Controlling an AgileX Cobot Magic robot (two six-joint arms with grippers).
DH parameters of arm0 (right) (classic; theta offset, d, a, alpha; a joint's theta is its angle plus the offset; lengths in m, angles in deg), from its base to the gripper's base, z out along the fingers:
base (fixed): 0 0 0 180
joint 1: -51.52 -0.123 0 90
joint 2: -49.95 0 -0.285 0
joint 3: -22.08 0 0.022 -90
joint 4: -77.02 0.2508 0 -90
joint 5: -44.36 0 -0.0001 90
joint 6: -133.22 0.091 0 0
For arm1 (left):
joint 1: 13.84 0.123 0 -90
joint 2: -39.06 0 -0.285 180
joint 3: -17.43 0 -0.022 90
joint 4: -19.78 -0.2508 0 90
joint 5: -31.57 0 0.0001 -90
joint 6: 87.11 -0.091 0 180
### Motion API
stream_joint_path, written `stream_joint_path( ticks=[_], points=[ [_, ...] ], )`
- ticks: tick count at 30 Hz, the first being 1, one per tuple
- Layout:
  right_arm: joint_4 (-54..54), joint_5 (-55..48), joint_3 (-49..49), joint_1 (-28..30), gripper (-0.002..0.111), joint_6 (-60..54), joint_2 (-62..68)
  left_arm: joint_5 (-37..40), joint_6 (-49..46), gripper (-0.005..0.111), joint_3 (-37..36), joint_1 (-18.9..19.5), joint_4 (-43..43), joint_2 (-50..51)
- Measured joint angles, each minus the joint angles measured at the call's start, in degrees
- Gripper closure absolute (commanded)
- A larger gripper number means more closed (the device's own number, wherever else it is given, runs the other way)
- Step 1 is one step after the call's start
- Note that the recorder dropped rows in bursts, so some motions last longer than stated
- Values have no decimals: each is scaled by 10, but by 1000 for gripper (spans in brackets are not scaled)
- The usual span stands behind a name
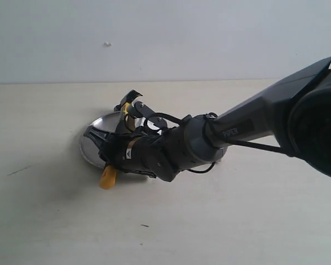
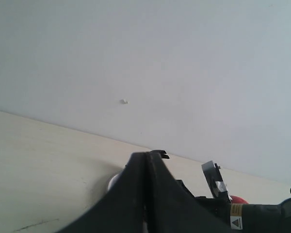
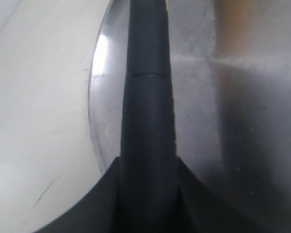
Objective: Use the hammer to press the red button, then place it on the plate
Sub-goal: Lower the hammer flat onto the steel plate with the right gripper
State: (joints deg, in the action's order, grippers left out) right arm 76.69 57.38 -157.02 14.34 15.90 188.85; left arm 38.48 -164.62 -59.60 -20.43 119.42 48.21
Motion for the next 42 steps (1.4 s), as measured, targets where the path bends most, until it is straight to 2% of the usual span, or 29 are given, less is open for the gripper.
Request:
stream_joint_path(
  ticks=[4,16,24,35,40,42],
  points=[
    [-41,-48,-28,0,92,0,0,0,0,106,0,0,0,0],
    [-53,-72,-37,0,91,1,0,0,0,106,0,0,0,0],
    [-68,-79,-39,0,69,-2,0,0,0,106,0,0,0,0],
    [-81,-90,-40,0,68,-13,0,0,0,106,0,0,0,0],
    [-81,-99,-43,0,55,-17,0,0,0,106,0,0,0,0],
    [-82,-101,-43,0,54,-21,-3,0,0,106,0,0,0,0]
  ],
)
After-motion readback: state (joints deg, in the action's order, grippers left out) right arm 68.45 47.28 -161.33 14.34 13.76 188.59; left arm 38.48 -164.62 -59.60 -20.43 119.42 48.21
